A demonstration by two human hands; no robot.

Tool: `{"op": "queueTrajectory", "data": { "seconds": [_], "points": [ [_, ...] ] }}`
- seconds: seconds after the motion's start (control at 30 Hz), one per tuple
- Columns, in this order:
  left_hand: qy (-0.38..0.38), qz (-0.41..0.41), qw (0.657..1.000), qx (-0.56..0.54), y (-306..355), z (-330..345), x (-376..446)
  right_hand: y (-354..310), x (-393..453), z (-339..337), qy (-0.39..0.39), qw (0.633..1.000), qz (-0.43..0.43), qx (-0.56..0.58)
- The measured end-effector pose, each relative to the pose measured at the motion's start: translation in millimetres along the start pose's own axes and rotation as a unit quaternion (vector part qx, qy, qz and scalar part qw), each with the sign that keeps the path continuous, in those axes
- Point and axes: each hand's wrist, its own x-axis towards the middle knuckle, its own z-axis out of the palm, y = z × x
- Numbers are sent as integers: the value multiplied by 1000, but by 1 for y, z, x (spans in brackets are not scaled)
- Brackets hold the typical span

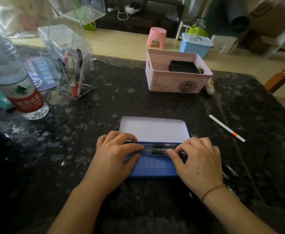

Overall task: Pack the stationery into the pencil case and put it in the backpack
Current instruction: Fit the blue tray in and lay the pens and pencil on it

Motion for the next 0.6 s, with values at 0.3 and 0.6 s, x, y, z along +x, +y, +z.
{"op": "queueTrajectory", "data": {
  "seconds": [0.3,0.6],
  "points": [
    [-12,-2,1000,-8,4,-1,1,10,2,4,-6,1000,16,4],
    [18,-23,999,-30,1,0,1,10,3,7,1,999,15,37]
  ]
}}
